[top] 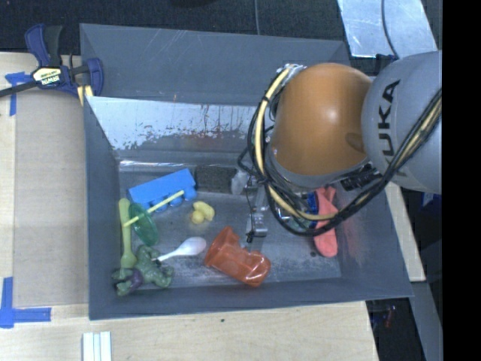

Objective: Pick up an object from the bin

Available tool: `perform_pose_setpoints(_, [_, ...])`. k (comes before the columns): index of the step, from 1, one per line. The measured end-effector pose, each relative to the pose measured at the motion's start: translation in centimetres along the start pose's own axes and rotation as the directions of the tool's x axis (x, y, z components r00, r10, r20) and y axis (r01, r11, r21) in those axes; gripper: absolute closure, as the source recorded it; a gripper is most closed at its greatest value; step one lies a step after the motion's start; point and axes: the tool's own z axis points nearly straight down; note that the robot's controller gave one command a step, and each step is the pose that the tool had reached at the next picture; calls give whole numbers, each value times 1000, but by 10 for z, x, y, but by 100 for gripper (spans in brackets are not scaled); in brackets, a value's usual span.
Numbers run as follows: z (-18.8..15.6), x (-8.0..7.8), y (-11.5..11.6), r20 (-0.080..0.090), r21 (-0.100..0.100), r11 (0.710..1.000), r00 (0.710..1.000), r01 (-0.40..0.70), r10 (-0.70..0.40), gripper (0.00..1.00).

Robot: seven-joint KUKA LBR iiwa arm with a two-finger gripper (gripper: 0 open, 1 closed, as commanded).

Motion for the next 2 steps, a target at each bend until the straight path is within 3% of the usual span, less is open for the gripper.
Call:
perform_pose_setpoints(1, [-4,-2,0,9,-1,1000,1000,-3,3,0])
perform_pose_setpoints(2, [72,8,-4,13,-2,1000,1000,-17,17,0])
